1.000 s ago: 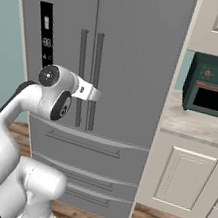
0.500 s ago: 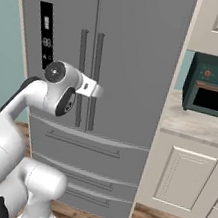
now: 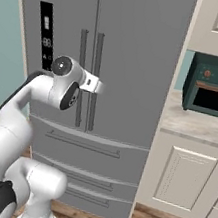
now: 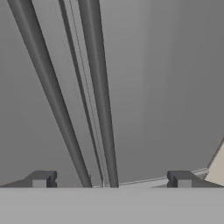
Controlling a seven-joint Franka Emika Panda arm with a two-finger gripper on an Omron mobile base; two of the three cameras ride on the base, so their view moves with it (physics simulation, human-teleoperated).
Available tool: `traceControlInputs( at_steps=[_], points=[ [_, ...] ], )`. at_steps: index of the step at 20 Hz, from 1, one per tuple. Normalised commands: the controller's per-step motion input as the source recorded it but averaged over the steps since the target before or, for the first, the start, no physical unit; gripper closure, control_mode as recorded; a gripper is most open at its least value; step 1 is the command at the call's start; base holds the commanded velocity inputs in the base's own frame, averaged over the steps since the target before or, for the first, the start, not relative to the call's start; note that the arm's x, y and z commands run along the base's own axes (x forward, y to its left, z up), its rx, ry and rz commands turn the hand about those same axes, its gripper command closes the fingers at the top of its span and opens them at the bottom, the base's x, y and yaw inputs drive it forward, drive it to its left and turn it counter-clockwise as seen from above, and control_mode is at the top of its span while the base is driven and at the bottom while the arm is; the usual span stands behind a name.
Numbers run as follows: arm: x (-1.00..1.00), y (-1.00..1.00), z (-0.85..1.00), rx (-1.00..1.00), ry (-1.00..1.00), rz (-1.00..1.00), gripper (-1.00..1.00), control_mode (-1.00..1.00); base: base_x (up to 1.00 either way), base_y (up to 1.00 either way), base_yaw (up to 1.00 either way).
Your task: There is a bowl on the dining counter. Grab a lemon wedge from the fridge and place it in the bowl. Then get the liquor bottle and glass cup from the cabinet and place them next to the bowl.
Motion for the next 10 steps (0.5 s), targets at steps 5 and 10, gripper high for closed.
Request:
traceControlInputs(
  at_steps=[5, 10],
  points=[
    [0.15, 0.18, 0.00, -0.01, 0.05, 0.07, -1.00, -1.00, 0.00, 0.00, 0.00],
    [0.16, 0.05, 0.00, 0.00, 0.00, 0.02, -1.00, -1.00, 0.00, 0.00, 0.00]
  ],
)
